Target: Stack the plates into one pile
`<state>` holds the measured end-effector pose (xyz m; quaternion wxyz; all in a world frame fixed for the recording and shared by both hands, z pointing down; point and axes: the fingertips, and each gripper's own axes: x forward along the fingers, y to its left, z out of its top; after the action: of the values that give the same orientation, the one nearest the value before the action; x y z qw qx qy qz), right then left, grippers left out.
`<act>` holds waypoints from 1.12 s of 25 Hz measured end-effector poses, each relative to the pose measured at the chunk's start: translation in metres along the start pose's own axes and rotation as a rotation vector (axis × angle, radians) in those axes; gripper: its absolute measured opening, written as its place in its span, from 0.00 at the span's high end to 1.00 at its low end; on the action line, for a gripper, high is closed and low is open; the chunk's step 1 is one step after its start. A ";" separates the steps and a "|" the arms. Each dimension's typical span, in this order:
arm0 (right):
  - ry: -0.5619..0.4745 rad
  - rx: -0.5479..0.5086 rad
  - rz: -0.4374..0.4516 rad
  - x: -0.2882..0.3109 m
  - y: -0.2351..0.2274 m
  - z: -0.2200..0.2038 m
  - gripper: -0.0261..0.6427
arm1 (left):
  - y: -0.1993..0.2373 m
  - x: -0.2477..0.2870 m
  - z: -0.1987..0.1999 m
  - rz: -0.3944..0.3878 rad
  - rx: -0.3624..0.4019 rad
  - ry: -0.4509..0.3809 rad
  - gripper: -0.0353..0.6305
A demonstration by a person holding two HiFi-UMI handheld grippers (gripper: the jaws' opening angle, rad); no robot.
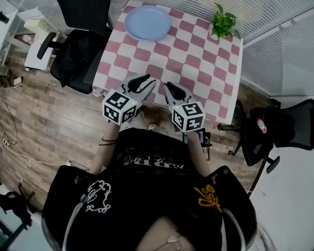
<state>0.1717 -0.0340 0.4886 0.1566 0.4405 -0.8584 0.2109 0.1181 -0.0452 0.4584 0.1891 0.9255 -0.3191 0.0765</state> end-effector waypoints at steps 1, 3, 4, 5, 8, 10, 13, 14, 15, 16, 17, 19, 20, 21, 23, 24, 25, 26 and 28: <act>0.000 -0.005 0.010 -0.010 0.002 -0.005 0.90 | -0.012 -0.004 -0.005 0.013 -0.002 0.001 0.76; 0.003 -0.018 0.030 -0.027 0.007 -0.016 0.90 | -0.032 -0.013 -0.017 0.039 -0.019 0.001 0.76; 0.003 -0.025 0.044 -0.032 0.011 -0.021 0.90 | -0.040 -0.019 -0.023 0.054 -0.028 0.002 0.76; 0.004 -0.031 0.058 -0.037 0.016 -0.026 0.90 | -0.046 -0.025 -0.029 0.067 -0.036 0.005 0.76; 0.006 -0.045 0.090 -0.051 0.026 -0.037 0.90 | -0.065 -0.038 -0.042 0.095 -0.043 0.017 0.76; 0.003 -0.051 0.111 -0.057 0.035 -0.040 0.90 | -0.074 -0.046 -0.044 0.112 -0.038 0.013 0.76; -0.004 -0.063 0.141 -0.062 0.051 -0.042 0.90 | -0.080 -0.060 -0.041 0.133 -0.028 0.001 0.76; -0.004 -0.070 0.148 -0.063 0.057 -0.044 0.90 | -0.082 -0.065 -0.042 0.139 -0.026 0.001 0.76; -0.002 -0.078 0.154 -0.065 0.062 -0.045 0.90 | -0.084 -0.069 -0.043 0.145 -0.025 0.003 0.76; 0.000 -0.085 0.160 -0.066 0.067 -0.046 0.90 | -0.085 -0.074 -0.045 0.151 -0.024 0.006 0.76; 0.000 -0.090 0.165 -0.067 0.072 -0.047 0.90 | -0.086 -0.079 -0.046 0.156 -0.024 0.009 0.76; -0.002 -0.098 0.171 -0.068 0.080 -0.050 0.90 | -0.087 -0.087 -0.049 0.162 -0.019 0.014 0.76; -0.002 -0.103 0.170 -0.069 0.084 -0.051 0.90 | -0.089 -0.092 -0.051 0.162 -0.014 0.017 0.76; -0.002 -0.106 0.167 -0.069 0.089 -0.053 0.90 | -0.090 -0.097 -0.052 0.162 -0.007 0.021 0.76; -0.004 -0.107 0.158 -0.070 0.100 -0.056 0.90 | -0.093 -0.110 -0.056 0.159 0.012 0.033 0.76; -0.009 -0.105 0.152 -0.071 0.106 -0.056 0.90 | -0.094 -0.118 -0.058 0.158 0.022 0.040 0.76; -0.016 -0.103 0.144 -0.071 0.112 -0.057 0.90 | -0.095 -0.125 -0.060 0.158 0.031 0.045 0.76; -0.023 -0.104 0.136 -0.072 0.119 -0.057 0.90 | -0.096 -0.134 -0.063 0.158 0.038 0.048 0.76; -0.035 -0.114 0.117 -0.074 0.135 -0.059 0.90 | -0.098 -0.153 -0.069 0.156 0.044 0.050 0.76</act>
<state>0.1070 0.1176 0.4756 0.1538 0.3838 -0.8958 0.1629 0.0571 0.1396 0.4520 0.1702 0.8995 -0.3838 0.1213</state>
